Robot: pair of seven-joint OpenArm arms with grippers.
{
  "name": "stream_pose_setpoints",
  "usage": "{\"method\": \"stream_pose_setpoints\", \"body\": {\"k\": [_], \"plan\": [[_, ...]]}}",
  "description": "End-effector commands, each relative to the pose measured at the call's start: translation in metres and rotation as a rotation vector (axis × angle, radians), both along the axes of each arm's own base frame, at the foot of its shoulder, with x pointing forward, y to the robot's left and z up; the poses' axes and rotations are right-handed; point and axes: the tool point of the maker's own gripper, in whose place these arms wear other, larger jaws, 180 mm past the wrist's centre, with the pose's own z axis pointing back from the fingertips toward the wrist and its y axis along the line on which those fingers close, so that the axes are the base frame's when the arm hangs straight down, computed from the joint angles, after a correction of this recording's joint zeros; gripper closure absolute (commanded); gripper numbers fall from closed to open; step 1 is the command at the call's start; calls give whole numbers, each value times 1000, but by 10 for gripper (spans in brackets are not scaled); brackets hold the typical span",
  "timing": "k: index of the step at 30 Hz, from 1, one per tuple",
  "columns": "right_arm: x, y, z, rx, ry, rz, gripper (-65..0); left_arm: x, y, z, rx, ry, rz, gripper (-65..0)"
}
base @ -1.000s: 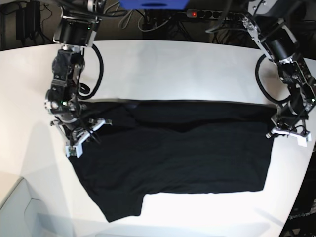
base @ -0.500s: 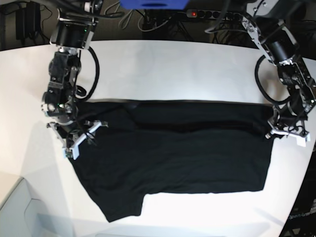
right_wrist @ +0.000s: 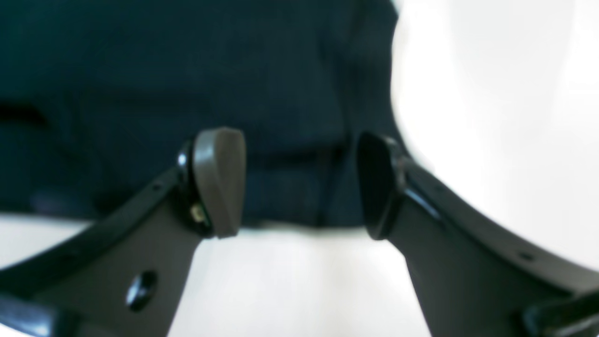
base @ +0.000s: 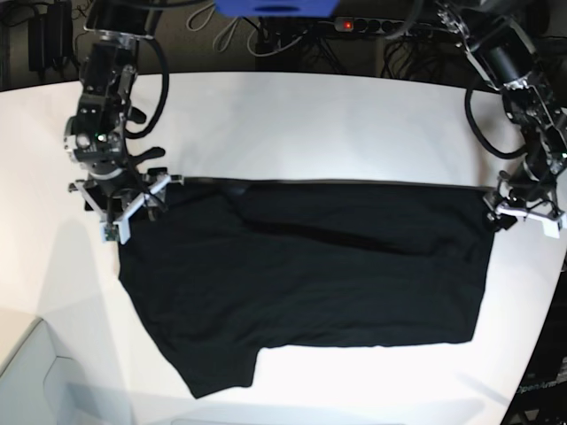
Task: Layout the t-shirt on the table in an organized manner, then fold the t-shirt properly
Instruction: 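Lift the collar edge and fold it toward the hem with both grippers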
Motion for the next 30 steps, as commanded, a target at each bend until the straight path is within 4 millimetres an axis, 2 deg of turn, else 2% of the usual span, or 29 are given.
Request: {"method": "stream_pose_setpoints", "body": {"k": [1,4,8,10,14,17,18,20,24,25,28,30], "plan": [[9,-1,14,1,-59,3,-384,9,8,15,21,-60,8,-427],[5,-1,11,1,-50,4,-385,6,9,3,11,-55,25,-427],[3,-10,10,-16,-44,-5,-385,7,9,1,4,-54,27,-427],[2,-19,3,-9,-27,-36,-385,8,7,-1,0,-52,26,-427],[1,-44,-16,15,21,-118,-385,11,-14,-19,-15,-6,-36,-426],[0,-61,-24,15,46,-153,-385,13,-20,-25,-11,-11,-46,-419],[-2,-63,-28,12,58,-154,-385,13,-20,-27,-9,-13,-46,-398],[-4,-68,-32,4,74,-154,-385,11,-20,-32,-16,-8,-36,-310],[0,-71,-33,4,74,-156,-382,6,-16,-42,-28,22,-27,-43],[-1,-71,-34,5,77,-156,-381,5,-14,-43,-28,31,-27,0],[-4,-68,-36,8,85,-153,-364,4,-14,-45,-32,37,-27,-19],[-4,-67,-37,10,88,-150,-301,2,-14,-45,-35,38,-26,0]]}}
